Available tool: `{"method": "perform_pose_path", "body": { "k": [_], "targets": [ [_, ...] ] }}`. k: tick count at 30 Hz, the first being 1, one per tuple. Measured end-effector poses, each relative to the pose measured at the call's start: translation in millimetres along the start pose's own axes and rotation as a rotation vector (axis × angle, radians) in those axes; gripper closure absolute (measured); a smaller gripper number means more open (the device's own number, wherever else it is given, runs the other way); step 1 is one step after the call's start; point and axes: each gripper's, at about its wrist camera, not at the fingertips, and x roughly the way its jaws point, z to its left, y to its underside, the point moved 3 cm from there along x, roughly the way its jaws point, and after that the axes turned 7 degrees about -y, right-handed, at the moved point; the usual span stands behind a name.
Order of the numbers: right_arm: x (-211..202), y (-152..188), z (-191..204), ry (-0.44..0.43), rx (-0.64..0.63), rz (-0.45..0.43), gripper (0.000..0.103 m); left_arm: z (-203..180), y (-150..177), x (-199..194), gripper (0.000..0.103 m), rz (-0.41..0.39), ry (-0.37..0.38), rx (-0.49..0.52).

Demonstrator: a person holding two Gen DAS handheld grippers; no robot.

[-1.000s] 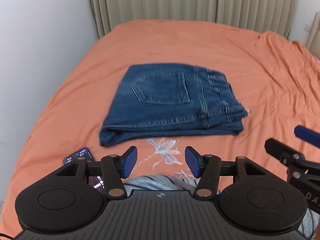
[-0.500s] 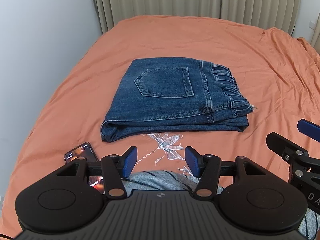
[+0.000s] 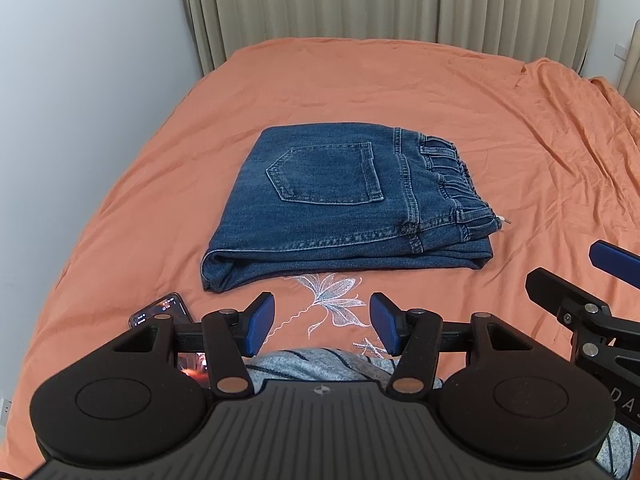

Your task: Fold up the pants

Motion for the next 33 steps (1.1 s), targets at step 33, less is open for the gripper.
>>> {"method": "perform_pose_path", "body": {
  "k": [33],
  "targets": [
    [-15.6,-6.0,2.8,-0.001,0.007,-0.052,0.036,-2.9,-7.3,-20.2,0.038,-0.065,-0.001,0.015]
  ]
}}
